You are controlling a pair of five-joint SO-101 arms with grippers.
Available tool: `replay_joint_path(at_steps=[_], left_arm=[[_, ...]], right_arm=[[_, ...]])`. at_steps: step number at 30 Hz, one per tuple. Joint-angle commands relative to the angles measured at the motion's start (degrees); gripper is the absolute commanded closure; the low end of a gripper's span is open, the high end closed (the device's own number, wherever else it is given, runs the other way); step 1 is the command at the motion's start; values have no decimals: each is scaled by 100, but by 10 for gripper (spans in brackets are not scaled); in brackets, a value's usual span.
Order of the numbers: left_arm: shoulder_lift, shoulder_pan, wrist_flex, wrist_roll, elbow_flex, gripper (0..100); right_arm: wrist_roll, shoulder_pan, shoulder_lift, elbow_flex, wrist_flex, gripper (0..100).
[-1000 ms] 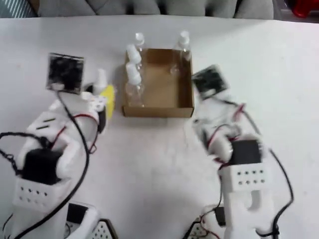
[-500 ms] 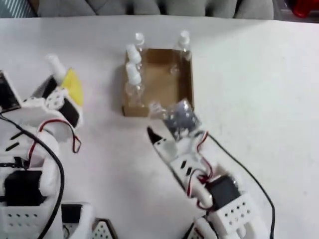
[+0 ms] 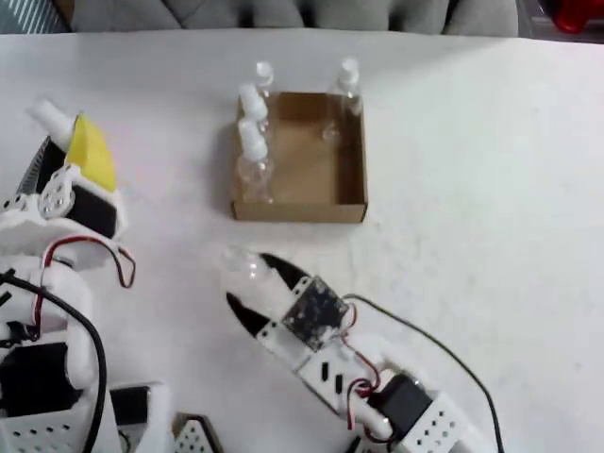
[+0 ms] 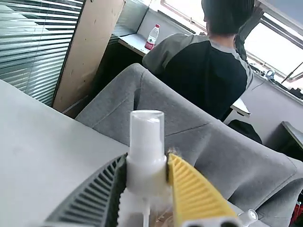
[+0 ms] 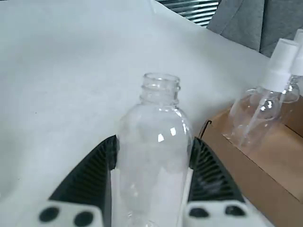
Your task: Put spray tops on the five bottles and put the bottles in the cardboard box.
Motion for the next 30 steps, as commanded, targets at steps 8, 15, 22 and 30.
replay_joint_path(at_steps=[8,15,22,30], left_arm=[[-110,1103,-176,26,167,977],[-251,1147,255,-484,35,978],[-1068,1631,237,-545,501,977],[-1112,1640,185,-545,615,977]], right_arm=[[9,-303,-453,299,-92,982],[9,-277,-453,308,-84,982],[9,-277,-453,308,-84,982],[9,-268,-497,299,48,982]])
